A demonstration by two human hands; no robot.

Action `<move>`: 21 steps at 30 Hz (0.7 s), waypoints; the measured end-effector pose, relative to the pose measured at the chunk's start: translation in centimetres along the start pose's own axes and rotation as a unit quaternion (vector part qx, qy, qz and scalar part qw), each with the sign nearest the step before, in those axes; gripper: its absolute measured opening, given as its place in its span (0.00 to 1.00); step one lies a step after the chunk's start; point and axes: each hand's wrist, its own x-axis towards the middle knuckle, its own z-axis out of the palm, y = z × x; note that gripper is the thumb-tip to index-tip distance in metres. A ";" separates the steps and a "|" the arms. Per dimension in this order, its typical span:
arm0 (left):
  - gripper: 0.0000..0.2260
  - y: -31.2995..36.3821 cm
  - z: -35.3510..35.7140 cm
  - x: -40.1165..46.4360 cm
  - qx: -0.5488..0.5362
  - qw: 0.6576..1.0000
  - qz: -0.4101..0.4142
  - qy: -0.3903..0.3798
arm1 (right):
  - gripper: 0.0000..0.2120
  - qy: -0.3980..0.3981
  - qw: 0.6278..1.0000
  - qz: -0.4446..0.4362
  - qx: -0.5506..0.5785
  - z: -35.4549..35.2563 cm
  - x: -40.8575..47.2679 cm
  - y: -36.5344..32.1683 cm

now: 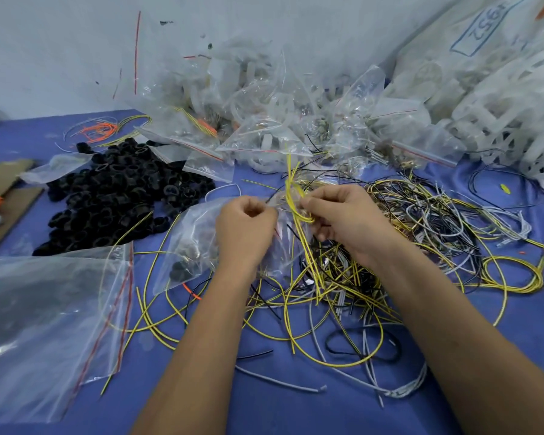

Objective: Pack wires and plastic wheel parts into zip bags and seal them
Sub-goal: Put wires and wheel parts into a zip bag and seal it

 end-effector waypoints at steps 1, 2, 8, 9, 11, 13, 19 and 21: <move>0.06 0.2 -0.2 0.0 -0.025 0.999 0.009 0.018 | 0.05 0.018 0.999 -0.008 -0.027 0.2 0.1 0.1; 0.06 0.3 -0.3 0.1 -0.040 0.998 0.028 0.034 | 0.05 0.036 0.998 -0.016 -0.049 0.3 0.1 0.3; 0.08 1.3 -0.5 -0.4 -0.019 0.974 0.185 0.129 | 0.05 0.101 0.918 -0.127 -0.361 -0.6 -0.3 -0.2; 0.08 1.4 -0.5 -0.5 -0.017 0.972 0.193 0.135 | 0.05 0.094 0.902 -0.152 -0.392 -0.7 -0.5 -0.5; 0.08 1.4 -0.4 -0.6 -0.010 0.969 0.203 0.141 | 0.04 0.061 0.875 -0.198 -0.438 -0.8 -0.8 -1.0; 0.09 1.4 -0.4 -0.6 -0.006 0.968 0.209 0.140 | 0.04 0.013 0.851 -0.233 -0.471 -0.8 -1.1 -1.4; 0.09 1.6 -0.2 -1.0 0.030 0.965 0.237 0.107 | 0.05 -0.055 0.812 -0.267 -0.516 -0.5 -1.3 -1.8; 0.10 1.6 -0.2 -1.1 0.035 0.964 0.244 0.096 | 0.05 -0.008 0.805 -0.266 -0.530 -0.4 -1.1 -1.6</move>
